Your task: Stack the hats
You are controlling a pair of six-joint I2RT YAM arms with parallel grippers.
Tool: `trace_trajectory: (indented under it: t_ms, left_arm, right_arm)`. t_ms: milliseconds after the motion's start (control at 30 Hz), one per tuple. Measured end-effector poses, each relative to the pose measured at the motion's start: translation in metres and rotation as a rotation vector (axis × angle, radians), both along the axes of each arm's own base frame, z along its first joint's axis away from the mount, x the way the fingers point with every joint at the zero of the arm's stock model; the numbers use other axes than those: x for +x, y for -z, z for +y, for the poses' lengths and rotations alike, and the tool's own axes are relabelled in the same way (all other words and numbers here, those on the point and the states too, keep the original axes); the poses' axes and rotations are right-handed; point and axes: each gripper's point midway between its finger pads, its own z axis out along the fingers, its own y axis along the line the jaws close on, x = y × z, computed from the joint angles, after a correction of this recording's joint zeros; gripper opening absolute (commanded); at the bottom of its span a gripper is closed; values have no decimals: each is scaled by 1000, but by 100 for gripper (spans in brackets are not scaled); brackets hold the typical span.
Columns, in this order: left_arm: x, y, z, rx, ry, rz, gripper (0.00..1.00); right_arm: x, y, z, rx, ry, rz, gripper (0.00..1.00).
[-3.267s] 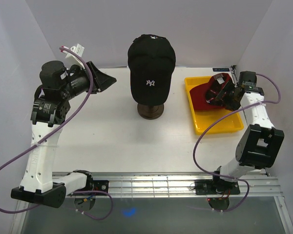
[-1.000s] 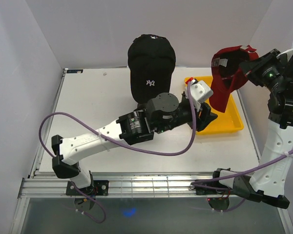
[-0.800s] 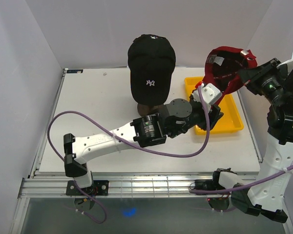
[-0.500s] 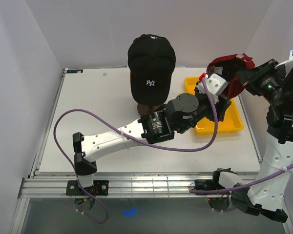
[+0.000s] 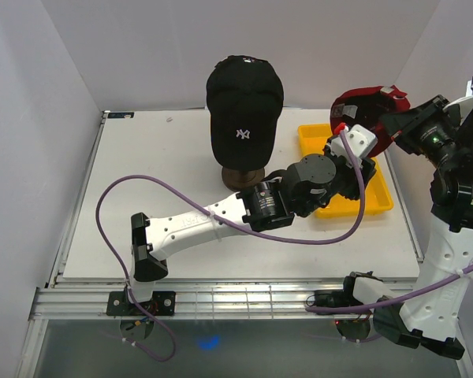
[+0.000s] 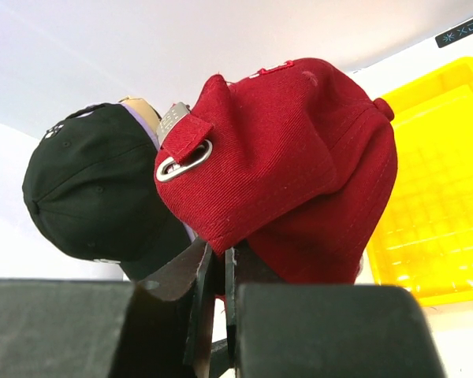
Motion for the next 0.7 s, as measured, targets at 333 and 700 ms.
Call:
trace_trajectory:
  t_ms: [333, 700]
  left_arm:
    - [0, 10, 0, 30, -8, 27, 54]
    - [10, 31, -8, 74, -27, 87, 24]
  right_arm:
    - [2, -1, 2, 17, -13, 4, 8]
    - [-1, -7, 6, 22, -32, -10, 8]
